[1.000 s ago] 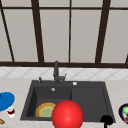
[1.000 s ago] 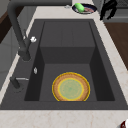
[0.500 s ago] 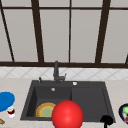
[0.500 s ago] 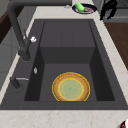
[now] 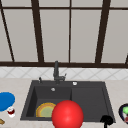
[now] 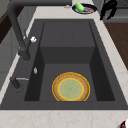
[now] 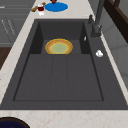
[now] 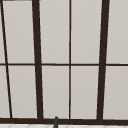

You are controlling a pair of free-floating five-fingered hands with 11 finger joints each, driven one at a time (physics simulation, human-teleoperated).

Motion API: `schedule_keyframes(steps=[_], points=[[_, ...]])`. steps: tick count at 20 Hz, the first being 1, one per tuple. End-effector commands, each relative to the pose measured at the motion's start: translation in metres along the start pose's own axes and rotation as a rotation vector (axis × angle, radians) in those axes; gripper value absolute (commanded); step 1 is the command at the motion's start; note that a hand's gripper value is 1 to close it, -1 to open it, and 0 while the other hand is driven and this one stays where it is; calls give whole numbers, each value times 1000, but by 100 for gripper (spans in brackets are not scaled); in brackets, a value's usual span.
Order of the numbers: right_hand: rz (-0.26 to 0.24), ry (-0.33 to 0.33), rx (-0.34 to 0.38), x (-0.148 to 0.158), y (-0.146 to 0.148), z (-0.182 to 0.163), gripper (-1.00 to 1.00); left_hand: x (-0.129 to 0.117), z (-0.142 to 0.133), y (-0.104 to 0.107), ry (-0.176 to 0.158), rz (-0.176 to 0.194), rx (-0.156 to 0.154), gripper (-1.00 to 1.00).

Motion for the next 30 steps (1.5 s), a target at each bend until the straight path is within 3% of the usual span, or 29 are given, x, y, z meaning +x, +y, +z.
schedule_keyframes(steps=[1,17,30], points=[[0,0,0,0,0,0,0,7,-23,4,15,-5,-31,100],[0,0,0,0,0,0,0,33,-125,25,46,-14,-64,100],[0,0,0,0,0,0,0,41,-210,12,65,-22,-91,100]])
